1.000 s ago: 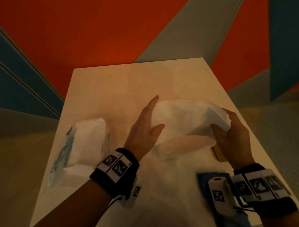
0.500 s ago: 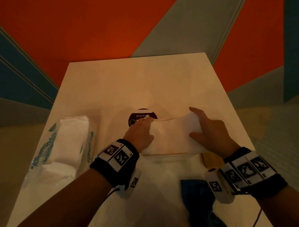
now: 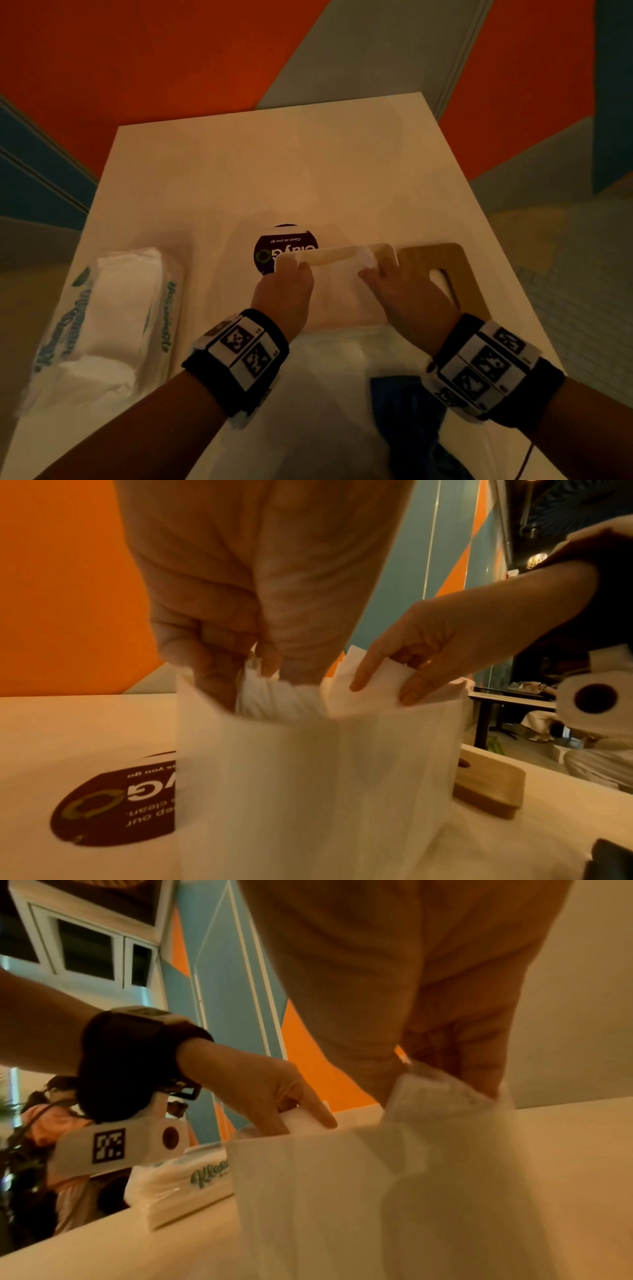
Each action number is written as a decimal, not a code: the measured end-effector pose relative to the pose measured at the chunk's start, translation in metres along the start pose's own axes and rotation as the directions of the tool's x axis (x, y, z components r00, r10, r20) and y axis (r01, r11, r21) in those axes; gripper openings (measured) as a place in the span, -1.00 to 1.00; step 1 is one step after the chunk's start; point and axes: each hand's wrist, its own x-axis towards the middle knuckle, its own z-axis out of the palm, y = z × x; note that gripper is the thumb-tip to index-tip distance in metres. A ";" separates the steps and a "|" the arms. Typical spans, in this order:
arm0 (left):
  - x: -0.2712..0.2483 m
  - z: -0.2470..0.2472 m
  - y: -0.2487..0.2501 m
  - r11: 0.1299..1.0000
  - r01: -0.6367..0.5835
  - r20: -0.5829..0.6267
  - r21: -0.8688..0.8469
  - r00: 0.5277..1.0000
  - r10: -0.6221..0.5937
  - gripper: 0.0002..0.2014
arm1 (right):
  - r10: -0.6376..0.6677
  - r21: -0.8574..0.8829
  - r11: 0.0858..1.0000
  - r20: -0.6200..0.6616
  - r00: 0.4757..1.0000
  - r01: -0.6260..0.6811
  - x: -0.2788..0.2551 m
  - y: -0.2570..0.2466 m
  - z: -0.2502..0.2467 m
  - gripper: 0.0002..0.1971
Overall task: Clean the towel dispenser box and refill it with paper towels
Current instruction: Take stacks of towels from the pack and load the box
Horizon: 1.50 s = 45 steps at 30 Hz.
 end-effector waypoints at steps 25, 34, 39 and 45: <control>0.015 -0.005 -0.011 0.848 -0.343 0.282 0.404 0.928 0.241 -0.73 | -0.217 -0.365 0.830 0.484 0.847 0.422 0.039 -0.002 0.002 -0.72; 0.016 0.019 -0.013 0.792 -0.331 0.253 0.513 0.940 0.228 -0.75 | -0.244 -0.345 0.845 0.434 0.867 0.410 0.046 0.010 0.004 -0.71; 0.018 0.021 -0.006 0.828 -0.397 0.249 0.397 0.915 0.319 -0.61 | -0.153 -0.363 0.865 0.465 0.872 0.346 0.050 0.010 0.003 -0.63; 0.027 0.023 -0.004 0.867 -0.392 0.350 0.308 0.894 0.280 -0.55 | -0.138 -0.324 0.893 0.464 0.875 0.313 0.051 0.002 0.010 -0.56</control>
